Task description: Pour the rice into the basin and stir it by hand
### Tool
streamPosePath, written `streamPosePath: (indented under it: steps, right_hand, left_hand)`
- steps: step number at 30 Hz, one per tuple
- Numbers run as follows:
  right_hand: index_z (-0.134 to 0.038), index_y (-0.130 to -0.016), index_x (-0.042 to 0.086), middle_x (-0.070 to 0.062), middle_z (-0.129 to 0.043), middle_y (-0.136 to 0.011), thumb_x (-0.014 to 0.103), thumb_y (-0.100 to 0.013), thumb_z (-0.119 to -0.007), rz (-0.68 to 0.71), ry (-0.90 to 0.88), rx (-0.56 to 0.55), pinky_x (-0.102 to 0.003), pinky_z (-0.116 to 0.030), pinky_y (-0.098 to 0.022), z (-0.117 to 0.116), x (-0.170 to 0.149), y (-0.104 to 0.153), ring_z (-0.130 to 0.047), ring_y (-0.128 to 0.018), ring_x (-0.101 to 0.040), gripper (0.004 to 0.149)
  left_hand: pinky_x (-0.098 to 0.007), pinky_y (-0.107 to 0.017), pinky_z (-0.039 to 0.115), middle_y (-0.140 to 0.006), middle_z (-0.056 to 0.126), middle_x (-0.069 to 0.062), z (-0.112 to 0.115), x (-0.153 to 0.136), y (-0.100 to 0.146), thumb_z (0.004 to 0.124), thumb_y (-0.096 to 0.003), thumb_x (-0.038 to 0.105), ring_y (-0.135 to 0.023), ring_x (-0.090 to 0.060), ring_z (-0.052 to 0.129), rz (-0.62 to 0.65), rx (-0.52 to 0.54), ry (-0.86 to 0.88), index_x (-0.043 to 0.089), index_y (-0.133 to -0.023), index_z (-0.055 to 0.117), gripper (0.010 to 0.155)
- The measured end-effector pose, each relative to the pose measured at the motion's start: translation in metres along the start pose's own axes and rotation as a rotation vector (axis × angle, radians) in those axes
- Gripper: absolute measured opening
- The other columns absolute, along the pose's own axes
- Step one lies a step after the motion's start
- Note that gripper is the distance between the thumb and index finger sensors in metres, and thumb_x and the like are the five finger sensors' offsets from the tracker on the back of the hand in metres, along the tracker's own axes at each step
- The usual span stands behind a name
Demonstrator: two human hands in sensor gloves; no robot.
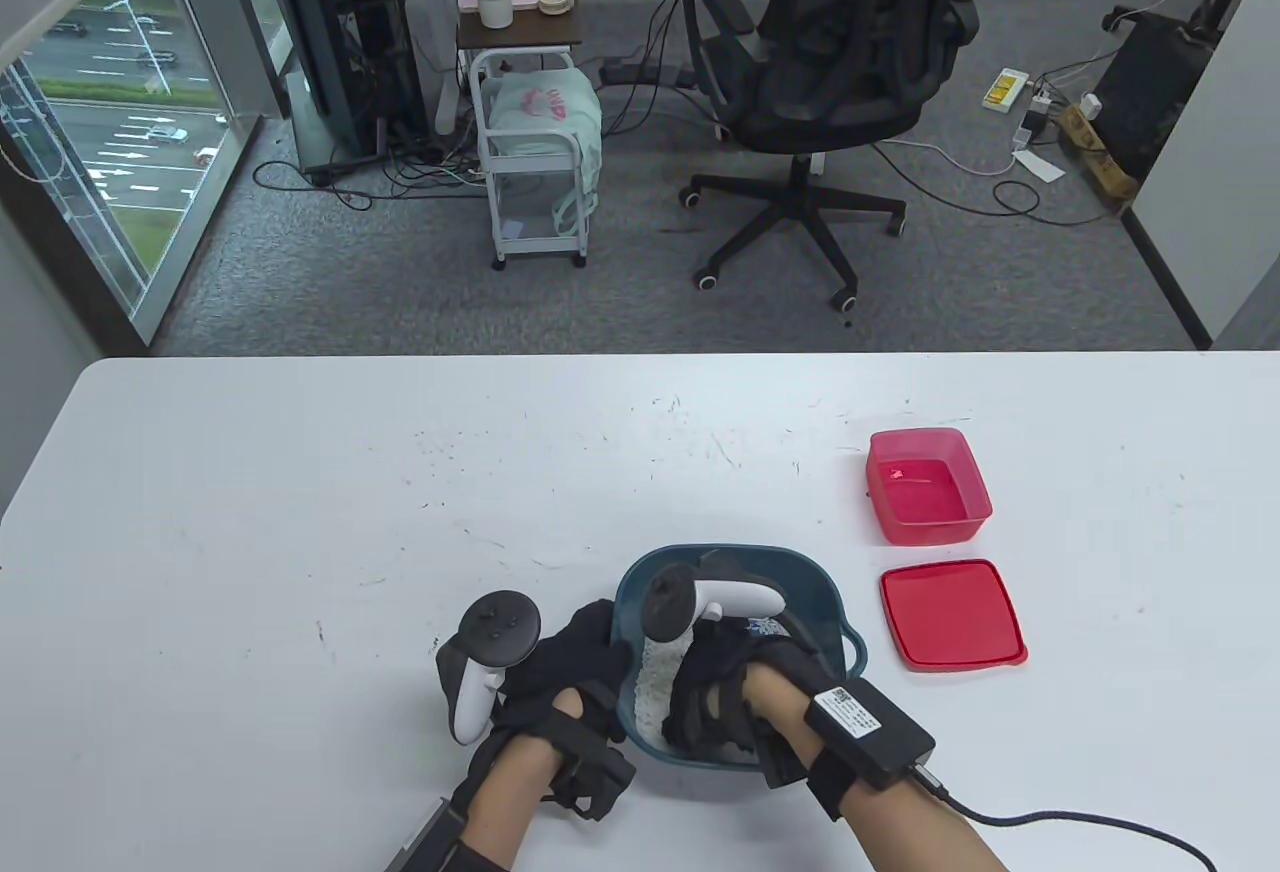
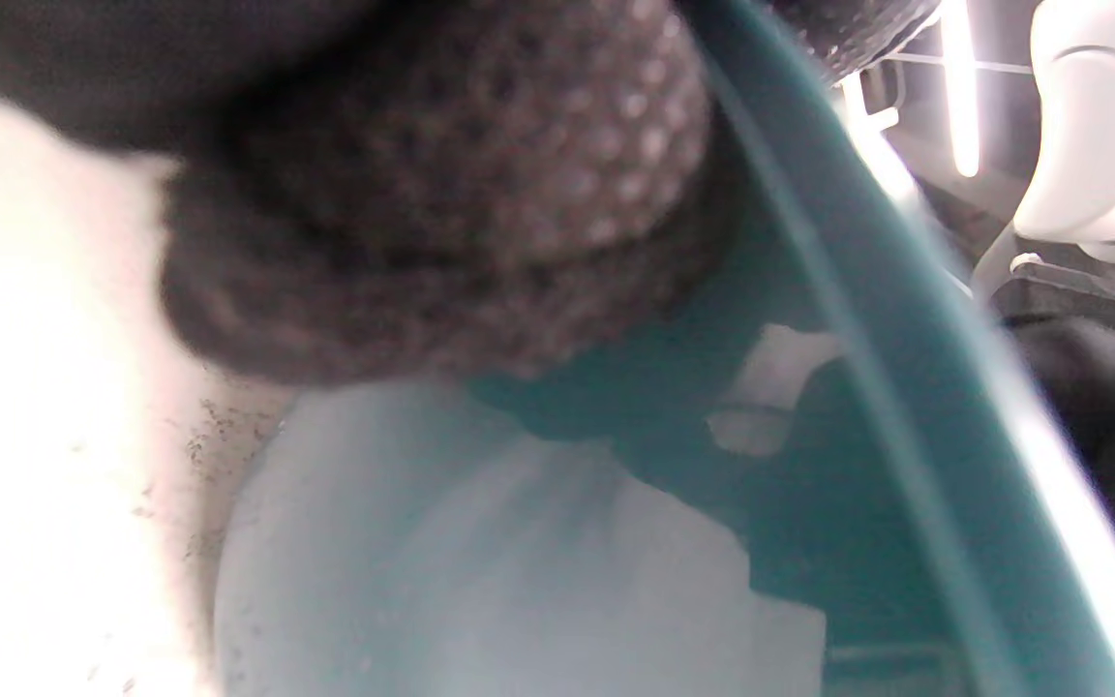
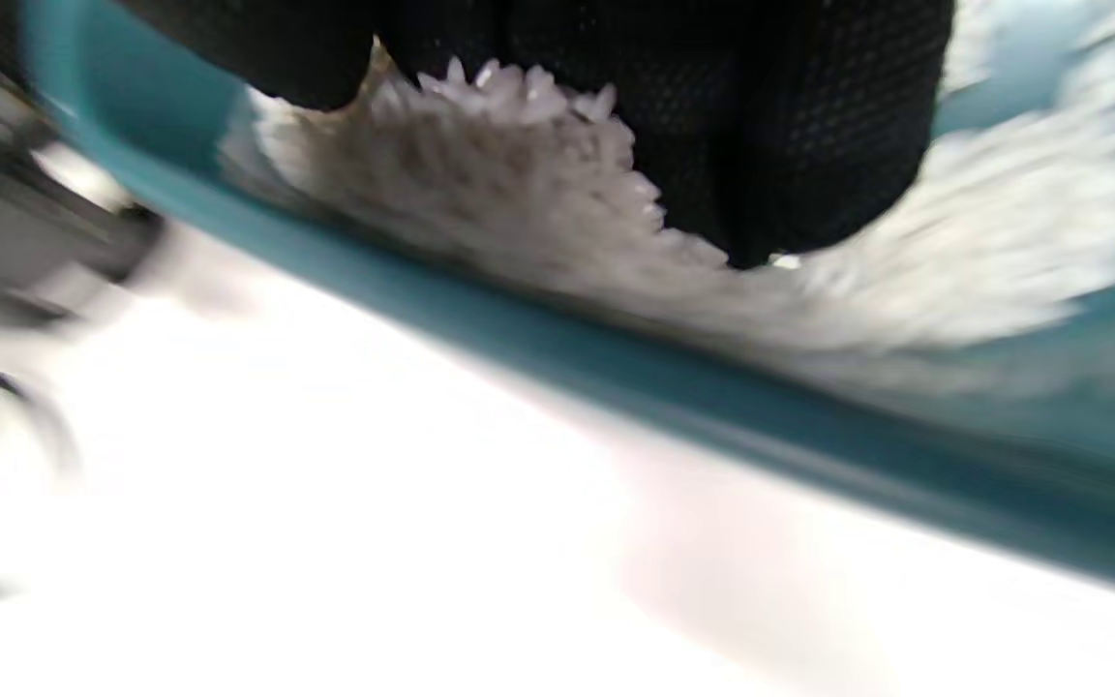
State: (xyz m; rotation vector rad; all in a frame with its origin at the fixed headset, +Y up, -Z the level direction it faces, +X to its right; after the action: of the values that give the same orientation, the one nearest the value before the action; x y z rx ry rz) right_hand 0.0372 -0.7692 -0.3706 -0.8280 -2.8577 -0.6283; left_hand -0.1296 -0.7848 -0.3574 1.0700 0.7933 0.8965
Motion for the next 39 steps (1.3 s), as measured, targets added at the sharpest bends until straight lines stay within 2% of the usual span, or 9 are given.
streamPosePath:
  steps: [5,9,13,19,23,27,32,34,39]
  right_hand:
    - [-0.071,-0.092,0.003,-0.026,-0.07,-0.095,0.037,-0.038,-0.075,0.075,-0.233,-0.127,-0.063,-0.071,-0.052,0.025,-0.012,-0.004,-0.079,-0.08,-0.05,0.064]
    - [-0.065,-0.096,0.011,-0.019,-0.063,-0.1,0.04,-0.04,-0.072,-0.021,-0.254,-0.302,-0.064,-0.064,-0.057,0.046,-0.023,-0.002,-0.07,-0.087,-0.046,0.064]
    - [-0.074,-0.092,0.006,-0.024,-0.076,-0.093,0.04,-0.04,-0.073,-0.268,-0.087,-0.47,-0.065,-0.069,-0.052,0.057,-0.035,0.011,-0.081,-0.078,-0.051,0.062]
    - [-0.082,-0.085,-0.001,-0.031,-0.089,-0.078,0.04,-0.039,-0.074,-0.586,0.214,-0.308,-0.056,-0.082,-0.037,0.039,-0.044,0.019,-0.097,-0.057,-0.049,0.062]
    - [-0.09,-0.073,-0.008,-0.034,-0.099,-0.06,0.04,-0.037,-0.076,-0.62,0.337,-0.176,-0.054,-0.088,-0.02,0.015,-0.033,0.013,-0.106,-0.033,-0.045,0.062]
    - [-0.097,-0.064,-0.009,-0.032,-0.106,-0.05,0.041,-0.034,-0.078,-0.426,0.348,-0.04,-0.054,-0.088,-0.015,-0.008,-0.01,0.004,-0.108,-0.024,-0.045,0.061]
    - [-0.086,-0.081,-0.002,-0.027,-0.094,-0.077,0.039,-0.035,-0.078,-0.02,-0.033,-0.014,-0.061,-0.082,-0.042,0.001,0.001,0.002,-0.098,-0.062,-0.05,0.062]
    - [-0.076,-0.087,0.0,-0.027,-0.082,-0.087,0.037,-0.036,-0.077,0.02,-0.164,-0.012,-0.063,-0.073,-0.05,0.005,-0.003,-0.001,-0.088,-0.072,-0.049,0.063]
    - [-0.061,-0.094,0.01,-0.018,-0.062,-0.099,0.038,-0.039,-0.074,-0.014,-0.19,-0.211,-0.064,-0.061,-0.058,0.032,-0.016,-0.003,-0.065,-0.089,-0.042,0.064]
  left_hand:
    - [-0.025,0.003,0.096,-0.094,0.077,-0.031,0.0,0.002,-0.001,0.081,-0.0491,0.03,-0.005,-0.016,0.108,0.022,-0.014,-0.029,0.001,-0.104,0.058,0.066]
    - [-0.025,0.003,0.096,-0.094,0.077,-0.031,0.0,0.001,-0.001,0.081,-0.049,0.03,-0.005,-0.016,0.108,0.026,-0.013,-0.024,0.001,-0.104,0.058,0.066]
    - [-0.025,0.003,0.096,-0.094,0.077,-0.031,0.0,0.001,-0.001,0.081,-0.049,0.03,-0.004,-0.015,0.108,0.025,-0.007,-0.023,0.001,-0.104,0.059,0.066]
    - [-0.024,0.003,0.096,-0.093,0.077,-0.031,0.0,0.001,0.0,0.081,-0.049,0.03,-0.004,-0.015,0.108,0.015,0.003,-0.013,0.001,-0.104,0.06,0.066]
    - [-0.024,0.003,0.096,-0.093,0.078,-0.03,0.0,0.001,0.0,0.081,-0.0491,0.03,-0.004,-0.015,0.108,0.01,0.003,-0.003,0.001,-0.104,0.06,0.065]
    - [-0.025,0.003,0.096,-0.093,0.078,-0.031,0.0,0.0,0.0,0.081,-0.049,0.029,-0.004,-0.016,0.108,0.004,0.013,-0.001,0.0,-0.103,0.06,0.065]
    - [-0.025,0.003,0.096,-0.093,0.078,-0.031,0.001,0.001,0.0,0.081,-0.0489,0.03,-0.004,-0.016,0.108,0.014,0.008,-0.005,0.0,-0.103,0.06,0.065]
    - [-0.025,0.003,0.096,-0.093,0.077,-0.031,0.001,0.001,0.0,0.081,-0.0491,0.03,-0.004,-0.016,0.108,0.02,-0.002,-0.008,0.001,-0.104,0.06,0.065]
    - [-0.025,0.003,0.096,-0.093,0.077,-0.031,0.001,0.002,-0.001,0.081,-0.0491,0.029,-0.005,-0.016,0.108,0.036,-0.006,-0.033,0.0,-0.104,0.059,0.065]
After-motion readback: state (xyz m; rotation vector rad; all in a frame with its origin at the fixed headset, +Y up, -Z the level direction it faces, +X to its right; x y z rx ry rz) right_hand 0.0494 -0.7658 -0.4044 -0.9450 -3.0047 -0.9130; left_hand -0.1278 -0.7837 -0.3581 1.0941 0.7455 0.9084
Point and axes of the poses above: the tracker on the back of each hand, its own x axis roughly to the thumb side, its own y axis roughly from the fingertips to the wrist, z = x × y, the point moved 2 cm from there along -y, roughly from the wrist to the fingertips
